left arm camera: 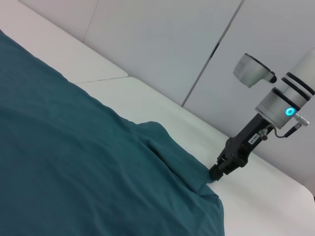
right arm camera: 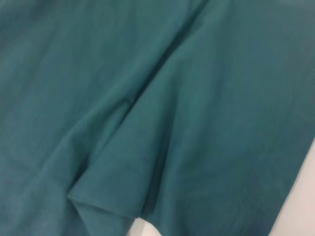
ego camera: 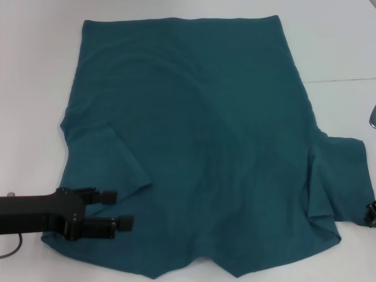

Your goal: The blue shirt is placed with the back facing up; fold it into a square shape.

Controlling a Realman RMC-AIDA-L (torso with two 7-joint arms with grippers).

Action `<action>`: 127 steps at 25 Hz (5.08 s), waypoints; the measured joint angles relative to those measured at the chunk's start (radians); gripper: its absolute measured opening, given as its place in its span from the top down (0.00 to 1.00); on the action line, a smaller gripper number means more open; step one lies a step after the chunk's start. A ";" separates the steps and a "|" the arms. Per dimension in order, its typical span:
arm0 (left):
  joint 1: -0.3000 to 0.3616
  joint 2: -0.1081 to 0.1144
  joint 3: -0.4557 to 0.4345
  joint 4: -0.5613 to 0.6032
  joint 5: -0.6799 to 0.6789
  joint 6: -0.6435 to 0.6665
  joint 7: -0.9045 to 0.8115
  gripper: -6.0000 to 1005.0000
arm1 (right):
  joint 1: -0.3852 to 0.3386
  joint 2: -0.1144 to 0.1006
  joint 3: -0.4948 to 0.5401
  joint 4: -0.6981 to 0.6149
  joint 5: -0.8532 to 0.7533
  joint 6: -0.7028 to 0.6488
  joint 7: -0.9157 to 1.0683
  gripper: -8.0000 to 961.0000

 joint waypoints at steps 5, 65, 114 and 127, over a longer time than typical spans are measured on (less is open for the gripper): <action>0.000 0.000 0.000 0.000 0.000 0.001 -0.001 0.10 | -0.002 0.000 0.007 -0.005 0.000 0.001 0.001 0.79; 0.003 -0.003 -0.002 0.000 -0.008 0.001 -0.001 0.10 | -0.020 0.011 -0.019 -0.051 0.000 -0.014 0.005 0.53; 0.008 -0.008 -0.007 0.000 -0.010 -0.002 0.001 0.10 | -0.028 0.048 -0.132 -0.323 0.000 -0.007 -0.039 0.95; 0.032 -0.012 -0.012 0.000 -0.011 0.005 -0.001 0.10 | 0.020 0.063 -0.576 -0.384 0.002 0.079 -0.038 0.95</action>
